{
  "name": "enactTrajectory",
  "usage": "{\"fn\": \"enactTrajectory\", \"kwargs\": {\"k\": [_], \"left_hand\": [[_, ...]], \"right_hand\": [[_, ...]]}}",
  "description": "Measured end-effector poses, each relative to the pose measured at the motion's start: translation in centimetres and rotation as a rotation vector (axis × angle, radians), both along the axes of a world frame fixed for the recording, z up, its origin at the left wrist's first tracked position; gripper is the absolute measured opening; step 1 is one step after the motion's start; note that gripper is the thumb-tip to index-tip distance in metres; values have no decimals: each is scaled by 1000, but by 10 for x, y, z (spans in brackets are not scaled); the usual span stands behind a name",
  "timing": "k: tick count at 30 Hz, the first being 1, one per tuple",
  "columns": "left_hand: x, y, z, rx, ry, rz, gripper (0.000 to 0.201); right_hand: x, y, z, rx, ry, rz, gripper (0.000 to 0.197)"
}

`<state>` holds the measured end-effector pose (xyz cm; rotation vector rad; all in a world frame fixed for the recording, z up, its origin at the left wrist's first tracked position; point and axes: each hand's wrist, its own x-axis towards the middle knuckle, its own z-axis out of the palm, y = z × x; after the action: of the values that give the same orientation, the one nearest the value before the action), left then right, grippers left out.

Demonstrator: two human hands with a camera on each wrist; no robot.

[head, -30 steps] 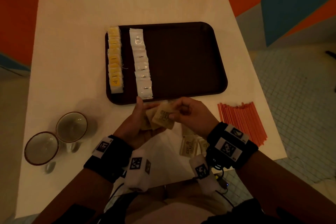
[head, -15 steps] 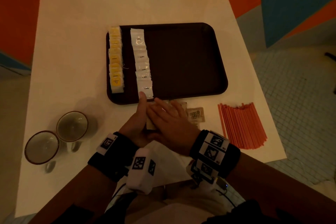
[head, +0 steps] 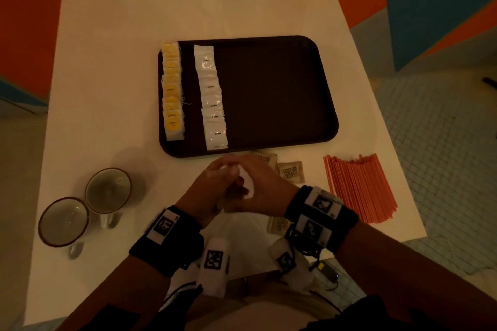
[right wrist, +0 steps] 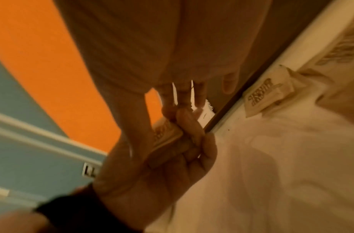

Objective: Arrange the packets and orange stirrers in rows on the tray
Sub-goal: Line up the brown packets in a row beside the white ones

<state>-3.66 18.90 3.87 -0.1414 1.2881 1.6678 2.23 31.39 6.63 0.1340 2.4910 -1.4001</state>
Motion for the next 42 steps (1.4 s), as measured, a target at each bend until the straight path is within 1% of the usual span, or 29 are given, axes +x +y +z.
{"fn": "enactTrajectory", "kwargs": {"k": [2, 3, 4, 5, 7, 10, 13, 15, 17, 19, 21, 24, 27, 29, 32, 35, 37, 42], "left_hand": [[-8, -1, 0, -57, 90, 130, 26], [-13, 1, 1, -87, 127, 198, 18], [-18, 3, 3, -74, 145, 237, 18], [-24, 5, 4, -45, 169, 237, 20], [-33, 14, 11, -9, 242, 168, 27], [-47, 31, 21, 26, 338, 70, 25], [-67, 50, 27, 16, 405, -33, 28], [-84, 64, 28, -21, 475, -91, 31], [-99, 76, 27, -126, 610, -70, 40], [-114, 85, 24, -245, 705, -4, 37], [-129, 92, 18, -270, 724, 2, 30], [-155, 107, 6, -326, 727, 3, 19], [-187, 122, -7, -400, 700, 20, 20], [-208, 130, -16, -459, 741, 13, 16], [-232, 141, -29, -501, 750, 15, 19], [-253, 151, -41, -564, 740, -67, 29], [-263, 157, -47, -608, 776, -149, 30], [-269, 168, -53, -786, 1002, -325, 34]], "right_hand": [[2, 6, 4, -204, -106, -199, 60], [0, 7, 1, -330, -172, -299, 60], [-2, 8, -2, -474, -212, -372, 59], [-5, 9, -4, -596, -217, -412, 55], [-16, 10, -5, -723, -180, -415, 45], [-35, 15, 1, -772, -133, -432, 39], [-50, 26, 2, -698, -57, -456, 31], [-62, 37, 2, -700, -30, -500, 24], [-78, 50, 0, -745, -20, -596, 22], [-97, 65, -3, -774, -27, -726, 23], [-118, 81, -8, -736, -35, -785, 27], [-154, 100, -19, -608, -96, -751, 32], [-187, 117, -34, -482, -130, -729, 31], [-206, 128, -43, -420, -136, -711, 29], [-228, 142, -55, -367, -151, -700, 27], [-243, 153, -66, -209, -126, -670, 26], [-249, 160, -72, -106, -116, -660, 25], [-255, 168, -85, 72, -80, -605, 21]]}}
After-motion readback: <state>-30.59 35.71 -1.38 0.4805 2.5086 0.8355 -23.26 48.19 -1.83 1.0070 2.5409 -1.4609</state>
